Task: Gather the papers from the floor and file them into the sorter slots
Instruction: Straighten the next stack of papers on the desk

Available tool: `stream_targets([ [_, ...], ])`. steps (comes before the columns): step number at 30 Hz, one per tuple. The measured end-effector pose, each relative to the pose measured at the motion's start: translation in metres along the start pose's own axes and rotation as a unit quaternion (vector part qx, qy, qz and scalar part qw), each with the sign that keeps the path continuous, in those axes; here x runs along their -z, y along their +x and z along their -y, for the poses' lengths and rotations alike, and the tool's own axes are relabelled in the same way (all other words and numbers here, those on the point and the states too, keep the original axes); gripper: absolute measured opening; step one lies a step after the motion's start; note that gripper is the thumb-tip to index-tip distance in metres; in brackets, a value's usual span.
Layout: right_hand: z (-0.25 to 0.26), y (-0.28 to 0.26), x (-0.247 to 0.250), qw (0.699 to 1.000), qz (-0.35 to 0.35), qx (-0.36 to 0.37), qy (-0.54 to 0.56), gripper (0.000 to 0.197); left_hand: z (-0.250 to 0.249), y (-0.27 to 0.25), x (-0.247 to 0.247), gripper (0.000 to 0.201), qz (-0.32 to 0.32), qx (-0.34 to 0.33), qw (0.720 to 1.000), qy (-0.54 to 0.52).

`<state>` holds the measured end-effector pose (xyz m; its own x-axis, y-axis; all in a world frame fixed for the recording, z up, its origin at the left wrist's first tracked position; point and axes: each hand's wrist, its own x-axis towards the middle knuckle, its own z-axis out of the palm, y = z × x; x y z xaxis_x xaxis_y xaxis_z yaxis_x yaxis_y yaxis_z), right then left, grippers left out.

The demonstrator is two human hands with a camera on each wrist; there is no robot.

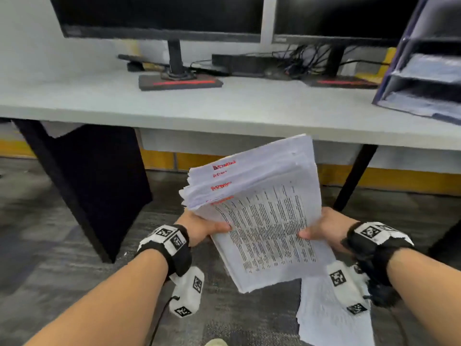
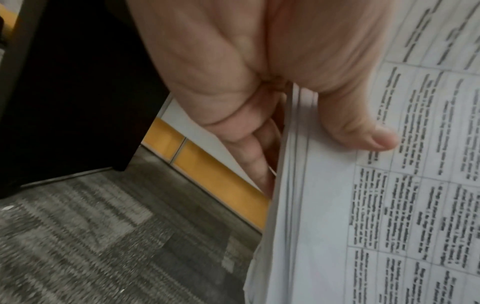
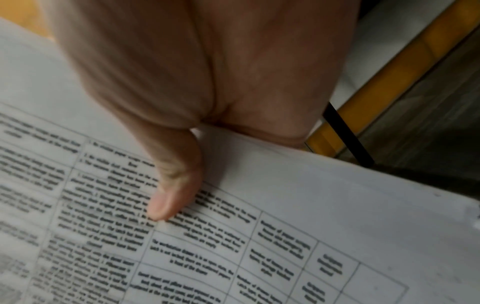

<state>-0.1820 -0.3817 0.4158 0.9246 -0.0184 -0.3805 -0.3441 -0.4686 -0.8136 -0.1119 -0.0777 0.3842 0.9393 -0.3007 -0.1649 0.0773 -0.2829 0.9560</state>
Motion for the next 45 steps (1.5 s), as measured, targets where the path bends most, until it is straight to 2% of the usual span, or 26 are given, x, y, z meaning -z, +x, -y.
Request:
stream_targets([
  [3, 0.037, -0.034, 0.022, 0.997, -0.026, 0.066, -0.006, 0.066, -0.052, -0.021, 0.005, 0.034, -0.024, -0.036, 0.999, -0.013],
  [7, 0.102, -0.085, 0.044, 0.985, -0.093, 0.144, -0.017, 0.049, -0.126, -0.035, 0.016, 0.033, -0.06, -0.103, 0.993, -0.002],
  [10, 0.14, -0.105, 0.066, 0.966, -0.152, 0.208, -0.027, 0.054, -0.18, -0.039, 0.02, 0.033, -0.096, -0.159, 0.983, -0.003],
  [13, 0.17, -0.112, 0.087, 0.951, -0.212, 0.225, -0.015, 0.038, -0.225, -0.039, 0.019, 0.036, -0.133, -0.2, 0.971, -0.016],
  [19, 0.208, -0.11, 0.122, 0.909, -0.322, 0.263, -0.006, 0.041, -0.293, -0.03, 0.007, 0.037, -0.188, -0.238, 0.953, -0.022],
  [25, 0.235, -0.11, 0.147, 0.879, -0.366, 0.297, 0.066, 0.039, -0.351, -0.019, 0.003, 0.036, -0.232, -0.273, 0.933, -0.031],
  [28, 0.251, -0.102, 0.159, 0.862, -0.387, 0.316, 0.092, 0.037, -0.373, -0.008, 0.002, 0.035, -0.251, -0.284, 0.924, -0.042],
  [30, 0.256, -0.094, 0.162, 0.86, -0.392, 0.313, 0.094, 0.038, -0.378, 0.001, 0.001, 0.031, -0.252, -0.278, 0.926, -0.052],
  [35, 0.247, -0.065, 0.158, 0.896, -0.343, 0.267, 0.092, 0.048, -0.361, 0.028, -0.004, 0.026, -0.211, -0.24, 0.947, -0.015],
  [37, 0.243, -0.053, 0.16, 0.895, -0.354, 0.255, 0.091, 0.047, -0.358, 0.033, -0.009, 0.03, -0.193, -0.237, 0.952, -0.029],
  [39, 0.241, -0.047, 0.166, 0.888, -0.371, 0.253, 0.101, 0.047, -0.363, 0.037, -0.014, 0.029, -0.19, -0.246, 0.949, -0.057],
  [42, 0.238, -0.046, 0.174, 0.881, -0.38, 0.257, 0.119, 0.041, -0.38, 0.04, -0.023, 0.013, -0.204, -0.281, 0.935, -0.066],
  [45, 0.237, -0.048, 0.178, 0.894, -0.336, 0.272, 0.117, 0.038, -0.389, 0.042, -0.029, 0.028, -0.237, -0.306, 0.92, -0.066],
])
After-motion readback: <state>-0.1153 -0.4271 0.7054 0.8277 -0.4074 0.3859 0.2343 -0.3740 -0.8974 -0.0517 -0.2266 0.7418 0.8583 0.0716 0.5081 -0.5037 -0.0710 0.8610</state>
